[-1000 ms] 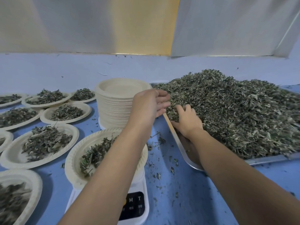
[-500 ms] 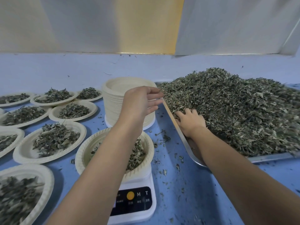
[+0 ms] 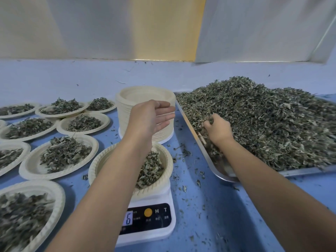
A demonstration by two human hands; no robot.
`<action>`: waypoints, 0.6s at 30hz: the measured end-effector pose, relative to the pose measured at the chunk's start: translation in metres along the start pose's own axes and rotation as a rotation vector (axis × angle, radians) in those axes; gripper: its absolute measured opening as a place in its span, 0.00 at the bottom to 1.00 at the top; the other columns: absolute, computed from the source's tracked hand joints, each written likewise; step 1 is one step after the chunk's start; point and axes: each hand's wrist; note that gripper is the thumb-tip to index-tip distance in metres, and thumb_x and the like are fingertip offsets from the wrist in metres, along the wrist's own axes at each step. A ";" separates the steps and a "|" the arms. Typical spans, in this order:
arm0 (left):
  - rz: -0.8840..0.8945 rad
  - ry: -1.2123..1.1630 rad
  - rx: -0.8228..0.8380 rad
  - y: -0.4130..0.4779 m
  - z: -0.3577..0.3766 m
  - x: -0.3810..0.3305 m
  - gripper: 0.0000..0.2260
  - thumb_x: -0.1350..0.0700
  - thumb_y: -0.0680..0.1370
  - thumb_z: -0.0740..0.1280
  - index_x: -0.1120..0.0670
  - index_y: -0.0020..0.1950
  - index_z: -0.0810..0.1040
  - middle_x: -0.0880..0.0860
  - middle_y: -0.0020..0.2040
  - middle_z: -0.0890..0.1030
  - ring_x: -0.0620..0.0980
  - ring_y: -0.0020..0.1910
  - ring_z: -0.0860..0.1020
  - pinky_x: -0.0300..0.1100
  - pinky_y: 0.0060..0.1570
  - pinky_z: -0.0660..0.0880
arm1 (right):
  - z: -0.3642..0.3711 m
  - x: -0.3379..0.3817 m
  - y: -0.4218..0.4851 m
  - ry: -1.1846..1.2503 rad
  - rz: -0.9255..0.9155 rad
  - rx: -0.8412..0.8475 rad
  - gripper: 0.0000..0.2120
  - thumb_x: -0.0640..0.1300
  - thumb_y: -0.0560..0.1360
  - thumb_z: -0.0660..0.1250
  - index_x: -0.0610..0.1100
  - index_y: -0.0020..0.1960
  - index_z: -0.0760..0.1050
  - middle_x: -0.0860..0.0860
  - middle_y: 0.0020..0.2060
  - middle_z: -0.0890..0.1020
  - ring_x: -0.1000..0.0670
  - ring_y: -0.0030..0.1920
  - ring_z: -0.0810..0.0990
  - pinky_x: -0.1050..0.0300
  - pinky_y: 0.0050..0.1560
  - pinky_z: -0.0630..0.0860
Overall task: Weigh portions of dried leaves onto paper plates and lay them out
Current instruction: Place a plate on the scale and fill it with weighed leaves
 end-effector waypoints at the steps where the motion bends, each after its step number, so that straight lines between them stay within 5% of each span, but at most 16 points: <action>1: -0.010 -0.013 -0.002 0.000 0.000 0.000 0.13 0.60 0.80 0.55 0.57 0.44 0.79 0.54 0.45 0.84 0.50 0.45 0.83 0.40 0.46 0.79 | -0.004 0.001 -0.001 0.090 0.061 -0.028 0.13 0.45 0.80 0.58 0.37 0.57 0.72 0.45 0.39 0.76 0.47 0.35 0.70 0.55 0.31 0.63; 5: -0.066 -0.070 0.000 -0.001 0.000 0.004 0.13 0.60 0.80 0.55 0.57 0.44 0.79 0.54 0.44 0.85 0.50 0.45 0.84 0.39 0.43 0.79 | -0.013 0.002 -0.005 0.603 0.347 -0.073 0.23 0.50 0.81 0.57 0.39 0.72 0.66 0.42 0.58 0.76 0.45 0.52 0.73 0.54 0.52 0.69; 8: -0.103 -0.083 -0.006 -0.002 0.002 0.009 0.13 0.60 0.80 0.55 0.57 0.44 0.79 0.53 0.41 0.85 0.50 0.45 0.84 0.39 0.40 0.78 | -0.020 0.007 -0.011 0.893 0.580 -0.022 0.15 0.52 0.81 0.58 0.41 0.56 0.72 0.48 0.41 0.73 0.47 0.41 0.72 0.52 0.41 0.72; 10: -0.124 -0.095 -0.026 -0.003 0.003 0.011 0.13 0.60 0.80 0.55 0.57 0.43 0.79 0.53 0.42 0.85 0.50 0.46 0.83 0.39 0.40 0.78 | -0.025 0.014 -0.014 1.058 0.658 0.024 0.15 0.54 0.80 0.58 0.42 0.46 0.71 0.47 0.41 0.75 0.47 0.40 0.75 0.51 0.39 0.76; 18: -0.197 -0.165 -0.123 -0.013 0.011 0.008 0.09 0.57 0.80 0.58 0.57 0.46 0.77 0.56 0.52 0.82 0.51 0.52 0.79 0.43 0.51 0.76 | -0.037 0.078 -0.044 1.723 0.506 0.242 0.10 0.48 0.82 0.54 0.50 0.55 0.74 0.45 0.52 0.79 0.47 0.49 0.79 0.53 0.37 0.79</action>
Point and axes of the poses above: each hand's wrist, its own y-axis towards the middle knuckle, its own z-axis out of the palm, x = y × z
